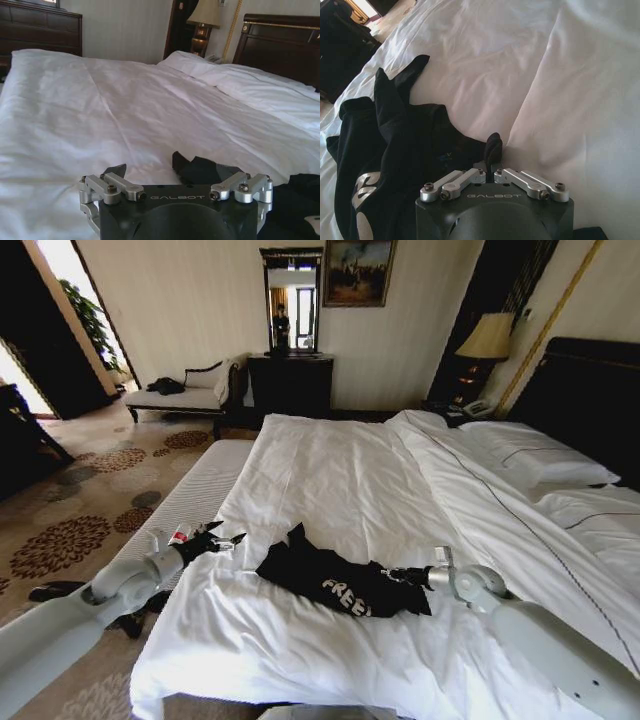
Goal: Fold the clothes on the bed.
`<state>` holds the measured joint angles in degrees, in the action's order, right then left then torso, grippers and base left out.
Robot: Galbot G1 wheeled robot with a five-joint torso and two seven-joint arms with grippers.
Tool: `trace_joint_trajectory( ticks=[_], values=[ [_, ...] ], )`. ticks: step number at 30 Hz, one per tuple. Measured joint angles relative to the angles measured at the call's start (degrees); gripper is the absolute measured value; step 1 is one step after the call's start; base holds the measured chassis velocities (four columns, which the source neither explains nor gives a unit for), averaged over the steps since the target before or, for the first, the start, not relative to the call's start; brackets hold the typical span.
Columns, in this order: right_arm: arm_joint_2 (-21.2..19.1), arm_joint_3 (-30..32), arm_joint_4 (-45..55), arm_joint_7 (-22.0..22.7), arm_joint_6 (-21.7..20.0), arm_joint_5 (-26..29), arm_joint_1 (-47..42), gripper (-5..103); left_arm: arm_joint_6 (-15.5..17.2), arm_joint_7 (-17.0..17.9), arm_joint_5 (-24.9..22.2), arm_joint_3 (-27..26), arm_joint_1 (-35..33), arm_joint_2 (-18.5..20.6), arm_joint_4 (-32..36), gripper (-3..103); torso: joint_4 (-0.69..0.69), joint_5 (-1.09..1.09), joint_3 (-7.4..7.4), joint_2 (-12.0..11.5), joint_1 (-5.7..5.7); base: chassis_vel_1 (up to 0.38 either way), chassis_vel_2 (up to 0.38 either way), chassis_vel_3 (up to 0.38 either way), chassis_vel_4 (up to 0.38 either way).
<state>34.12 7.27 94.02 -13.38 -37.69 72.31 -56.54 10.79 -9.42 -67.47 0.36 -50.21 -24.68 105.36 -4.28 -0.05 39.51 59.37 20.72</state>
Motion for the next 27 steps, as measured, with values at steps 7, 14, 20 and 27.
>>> trace_joint_trajectory(
  ticks=[7,14,20,27],
  values=[
    [0.1,0.5,0.4,0.5,-0.1,0.2,-0.1,2,2.1,-1.9,-4.4,16.0,16.7,-6.4,-8.7,100,-0.06,0.02,0.0,0.0,0.0,0.0,0.0,0.0,0.0],
    [0.8,1.0,0.2,0.9,-0.1,0.2,-0.8,2,0.5,-4.5,-0.6,29.7,30.9,-13.0,-17.3,98,-0.05,0.02,-0.01,0.0,0.0,0.0,0.0,0.0,0.0],
    [1.9,1.1,-0.7,0.9,-0.1,-0.1,-1.2,2,-0.5,-4.6,2.6,35.4,34.8,-18.5,-21.8,84,-0.05,0.04,-0.01,0.0,0.01,0.0,0.0,0.0,0.0],
    [2.3,1.3,-1.6,0.8,0.0,-0.7,-1.5,2,-0.6,-3.7,3.4,39.6,36.6,-22.7,-25.5,86,-0.06,0.01,-0.01,0.0,0.0,0.0,0.0,0.0,0.0]
  ],
)
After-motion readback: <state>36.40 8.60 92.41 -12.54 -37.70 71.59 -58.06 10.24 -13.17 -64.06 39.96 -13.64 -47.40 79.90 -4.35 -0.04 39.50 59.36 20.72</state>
